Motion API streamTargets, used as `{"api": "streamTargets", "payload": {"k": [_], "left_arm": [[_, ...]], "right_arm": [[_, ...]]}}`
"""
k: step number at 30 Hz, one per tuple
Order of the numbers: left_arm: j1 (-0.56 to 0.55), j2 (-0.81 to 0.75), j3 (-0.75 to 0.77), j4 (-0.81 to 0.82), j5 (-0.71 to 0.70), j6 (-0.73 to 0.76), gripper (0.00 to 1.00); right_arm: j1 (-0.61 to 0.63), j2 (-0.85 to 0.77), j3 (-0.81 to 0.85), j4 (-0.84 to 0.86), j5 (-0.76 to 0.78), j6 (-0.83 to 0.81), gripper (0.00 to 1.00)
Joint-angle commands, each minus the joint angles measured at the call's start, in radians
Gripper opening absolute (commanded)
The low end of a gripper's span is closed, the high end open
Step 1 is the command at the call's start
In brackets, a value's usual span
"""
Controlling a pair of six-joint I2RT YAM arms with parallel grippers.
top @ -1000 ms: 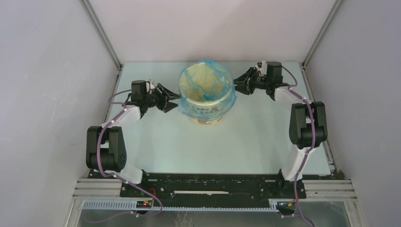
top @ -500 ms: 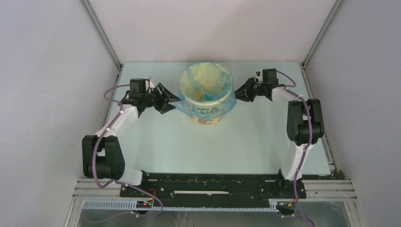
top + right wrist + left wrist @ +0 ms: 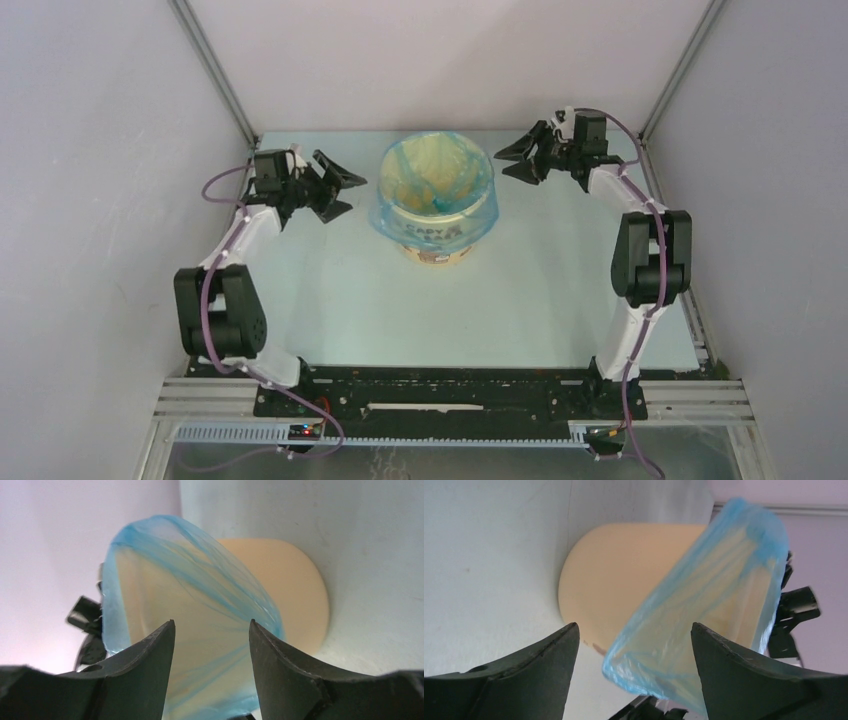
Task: Put the trash bags into the trash bin
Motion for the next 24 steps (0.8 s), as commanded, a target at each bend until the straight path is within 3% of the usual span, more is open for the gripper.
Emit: {"api": "streamTargets", "payload": {"k": [1, 4, 9, 12, 17, 20, 24], "left_arm": [[0.006, 0.103, 0.036, 0.238, 0.093, -0.15, 0.87], [-0.007, 0.161, 0.028, 0.402, 0.142, -0.229, 0.9], [-0.068, 0.259, 0.096, 0.414, 0.177, -0.208, 0.88], [-0.096, 0.314, 0.112, 0.413, 0.173, -0.228, 0.72], [-0.112, 0.341, 0.089, 0.406, 0.145, -0.243, 0.36], [-0.109, 0.352, 0.085, 0.354, 0.131, -0.21, 0.22], [-0.106, 0.349, 0.094, 0.269, 0.1, -0.151, 0.15]], "right_arm": [[0.027, 0.068, -0.078, 0.354, -0.124, 0.224, 0.65], [0.061, 0.094, -0.099, 0.42, -0.141, 0.253, 0.64], [0.089, 0.111, -0.099, 0.425, -0.094, 0.231, 0.57], [0.092, 0.134, -0.091, 0.37, -0.046, 0.22, 0.41], [0.1, 0.164, -0.079, 0.229, 0.033, 0.166, 0.17], [0.1, 0.17, -0.078, 0.178, 0.065, 0.144, 0.12], [0.092, 0.156, -0.041, 0.039, 0.116, 0.081, 0.13]]}}
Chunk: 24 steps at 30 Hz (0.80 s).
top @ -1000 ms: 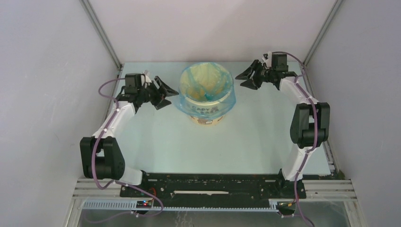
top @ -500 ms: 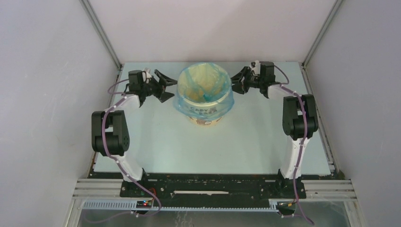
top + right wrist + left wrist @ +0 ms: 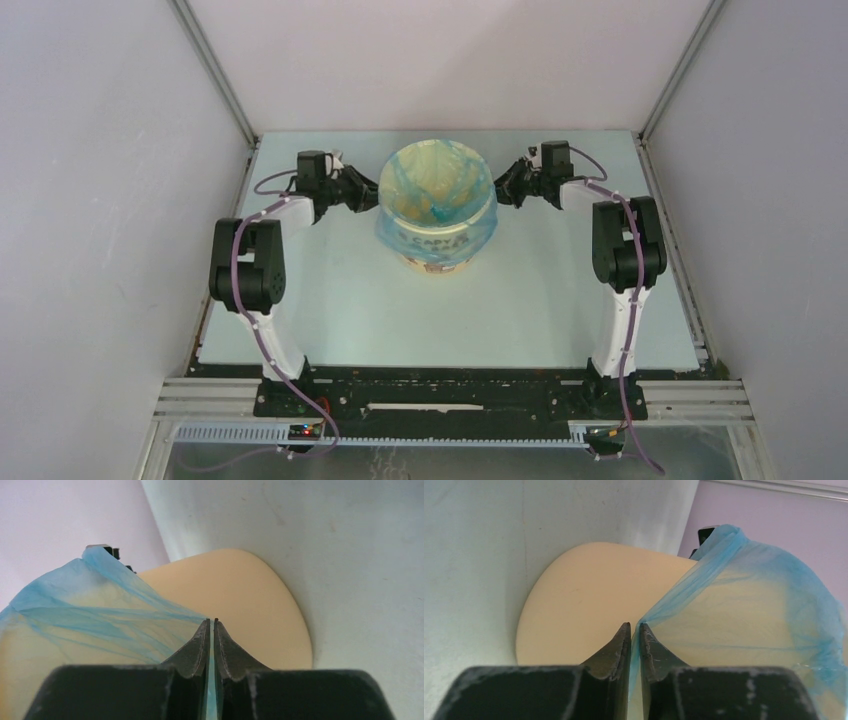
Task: Put the trash bags into the trash bin
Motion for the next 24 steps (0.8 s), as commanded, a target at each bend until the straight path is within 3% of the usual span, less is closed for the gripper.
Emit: {"api": "streamTargets", "payload": {"k": [1, 5, 9, 13, 18, 24], "left_arm": [[0.004, -0.002, 0.038, -0.115, -0.03, 0.085, 0.15], [0.004, -0.031, 0.076, -0.233, -0.056, 0.167, 0.14], [-0.013, -0.071, 0.066, -0.262, -0.055, 0.175, 0.13], [-0.037, -0.115, 0.021, -0.26, -0.058, 0.171, 0.13], [-0.046, -0.153, -0.029, -0.264, -0.059, 0.183, 0.16], [-0.047, -0.163, -0.052, -0.277, -0.06, 0.187, 0.17]], "right_arm": [[-0.008, -0.015, 0.099, -0.196, 0.074, -0.111, 0.15], [-0.022, -0.079, 0.223, -0.467, 0.145, -0.273, 0.26], [-0.048, -0.174, 0.376, -0.744, 0.307, -0.43, 0.48], [-0.034, -0.231, 0.549, -0.952, 0.472, -0.558, 0.56], [0.114, -0.292, 0.716, -1.027, 0.626, -0.664, 0.67], [0.379, -0.261, 0.754, -1.008, 0.719, -0.836, 0.67]]}}
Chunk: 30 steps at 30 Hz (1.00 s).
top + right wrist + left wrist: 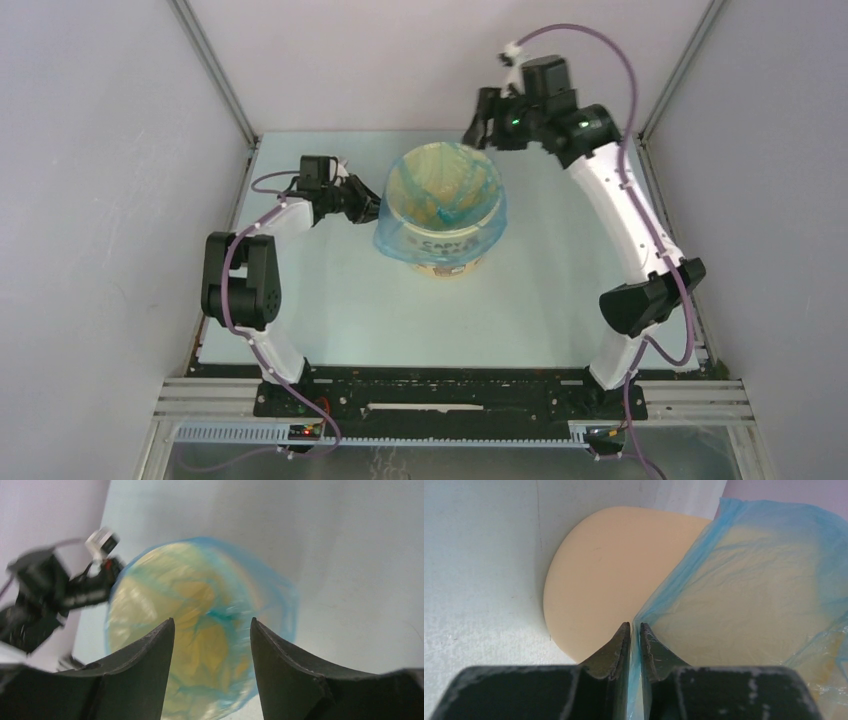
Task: Put the trash bags into the trash bin
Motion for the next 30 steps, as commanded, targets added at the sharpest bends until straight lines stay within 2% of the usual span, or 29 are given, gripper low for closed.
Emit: {"api": "streamTargets", "payload": {"k": [1, 7, 11, 13, 16, 19, 26, 30], "left_arm": [[-0.007, -0.046, -0.041, -0.011, 0.001, 0.022, 0.17], [-0.016, -0.066, -0.074, -0.008, -0.001, -0.002, 0.17], [-0.015, -0.07, -0.075, -0.005, -0.002, -0.018, 0.17], [-0.015, -0.066, -0.07, -0.002, 0.001, -0.026, 0.17], [-0.015, -0.058, -0.059, -0.002, 0.006, -0.035, 0.16], [-0.015, -0.052, -0.051, -0.001, 0.005, -0.042, 0.16], [-0.019, -0.041, -0.033, 0.011, 0.011, -0.066, 0.16], [-0.026, -0.035, -0.026, 0.012, 0.015, -0.07, 0.15]], "right_arm": [[0.181, 0.065, 0.018, -0.075, 0.135, -0.176, 0.68], [0.272, 0.258, 0.104, -0.14, 0.177, -0.19, 0.68], [0.31, 0.335, 0.05, -0.091, 0.248, -0.211, 0.66], [0.317, 0.338, -0.02, -0.024, 0.253, -0.2, 0.61], [0.317, 0.318, -0.146, 0.101, 0.241, -0.186, 0.41], [0.314, 0.323, -0.207, 0.177, 0.239, -0.156, 0.35], [0.309, 0.381, -0.311, 0.292, 0.24, -0.098, 0.36], [0.295, 0.398, -0.336, 0.319, 0.235, -0.089, 0.44]]}}
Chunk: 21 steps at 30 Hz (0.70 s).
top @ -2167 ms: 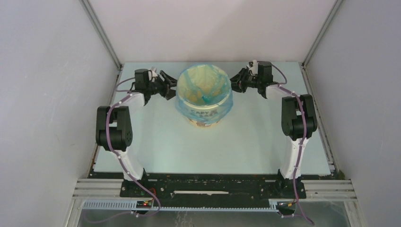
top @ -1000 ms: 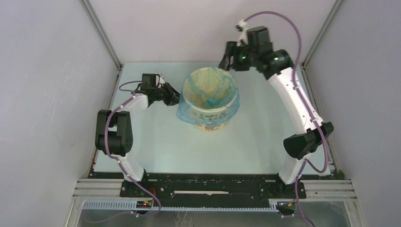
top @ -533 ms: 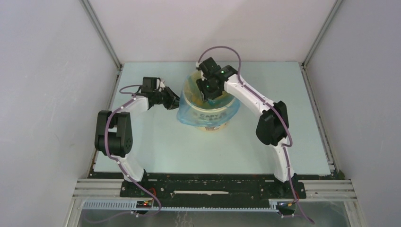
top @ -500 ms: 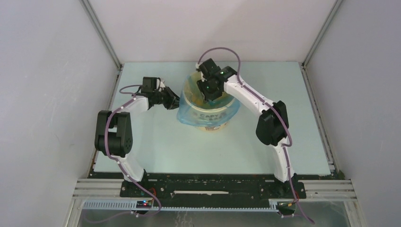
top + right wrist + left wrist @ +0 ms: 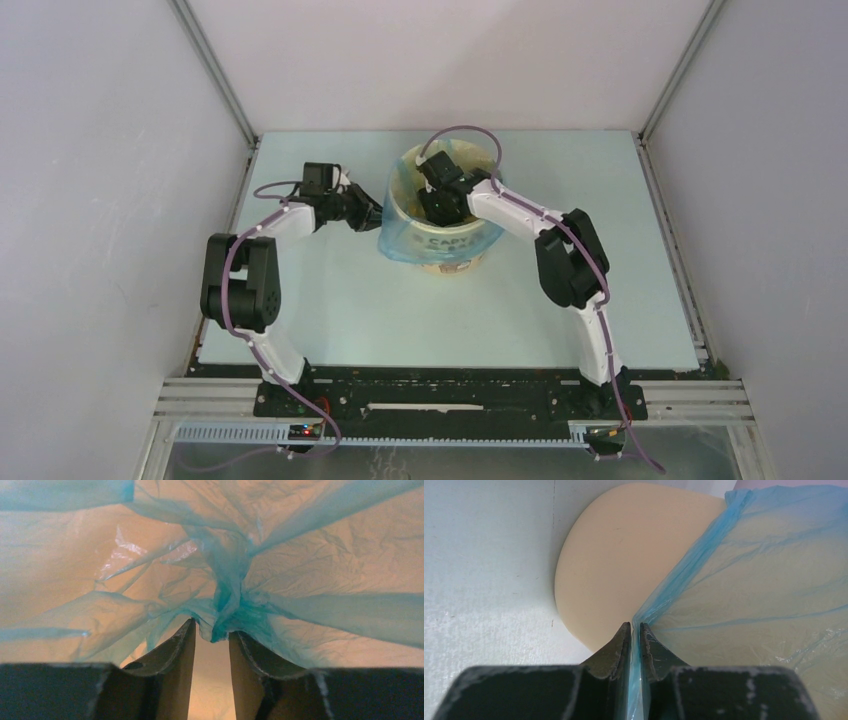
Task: Put the trash bags into the trash bin
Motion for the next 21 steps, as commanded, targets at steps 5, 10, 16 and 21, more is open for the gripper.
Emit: {"api": "streamTargets", "payload": {"k": [5, 10, 16, 21], "left_arm": [[-0.027, -0.023, 0.022, 0.023, 0.019, -0.011, 0.12], [-0.028, -0.03, 0.0, 0.023, 0.007, 0.004, 0.1], [-0.028, -0.037, -0.023, 0.034, -0.002, 0.009, 0.09], [-0.028, -0.04, -0.039, 0.044, -0.005, 0.003, 0.09]], "right_arm": [[-0.026, -0.011, 0.041, 0.0, 0.018, 0.036, 0.55], [-0.032, -0.146, 0.059, -0.089, 0.005, 0.026, 0.64], [-0.043, -0.266, 0.046, -0.133, -0.002, -0.006, 0.67], [-0.033, -0.26, 0.069, -0.118, -0.059, 0.002, 0.67]]}}
